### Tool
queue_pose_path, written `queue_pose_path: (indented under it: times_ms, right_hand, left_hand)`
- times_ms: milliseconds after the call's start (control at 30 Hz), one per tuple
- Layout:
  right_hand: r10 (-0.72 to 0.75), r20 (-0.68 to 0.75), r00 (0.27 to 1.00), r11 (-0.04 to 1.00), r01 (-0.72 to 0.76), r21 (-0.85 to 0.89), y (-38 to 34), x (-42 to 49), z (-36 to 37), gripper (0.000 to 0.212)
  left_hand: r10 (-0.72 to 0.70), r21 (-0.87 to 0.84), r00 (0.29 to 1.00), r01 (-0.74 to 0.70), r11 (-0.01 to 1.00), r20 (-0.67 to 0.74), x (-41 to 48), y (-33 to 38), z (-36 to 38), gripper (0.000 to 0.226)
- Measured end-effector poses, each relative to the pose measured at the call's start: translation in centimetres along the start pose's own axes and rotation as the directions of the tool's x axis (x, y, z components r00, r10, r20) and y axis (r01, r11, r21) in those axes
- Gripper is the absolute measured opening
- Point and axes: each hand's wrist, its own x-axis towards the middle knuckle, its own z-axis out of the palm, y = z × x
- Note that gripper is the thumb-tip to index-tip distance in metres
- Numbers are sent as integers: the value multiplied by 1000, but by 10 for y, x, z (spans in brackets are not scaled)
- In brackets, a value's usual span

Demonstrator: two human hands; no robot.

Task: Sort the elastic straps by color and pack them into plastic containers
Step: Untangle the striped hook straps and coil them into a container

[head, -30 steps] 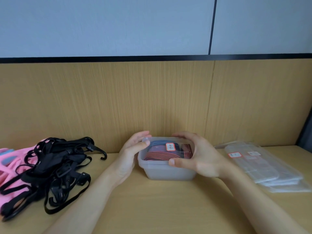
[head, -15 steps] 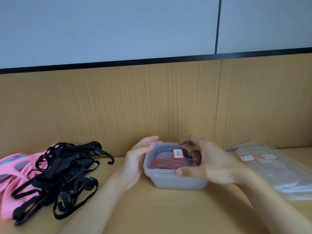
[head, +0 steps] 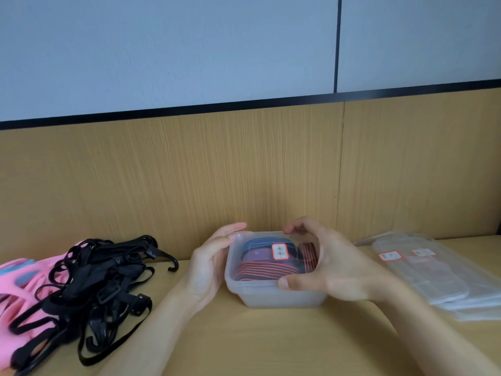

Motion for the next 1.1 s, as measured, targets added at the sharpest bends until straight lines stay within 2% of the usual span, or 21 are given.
queue_pose_path:
  times_ms: [267,400,667,900,1100]
  right_hand:
    - [-30,-44,999,999,31,19,-3,-4,0,82]
    - [-38,-76,996,996,44,76,-4,-3,-1,79]
    - [-43,-108,993,996,52,77,-1,-2,-1,80]
    - [-62,-134,989,994,74,84,0,-2,0,83]
    - [-85,-191,978,988,107,109,-1,-2,-3,81]
  left_hand:
    - [35,61,998,-32,998,-47,-1,1,-2,47]
    - [46,132,998,-51,990,39,-3,-2,0,47]
    - [10,85,1000,-10,996,4,-2,-5,0,60]
    - [-24,60,999,26,998,-24,-1,-6,2,57]
    - [18,208,999,-28,978,51,-1,-4,2,48]
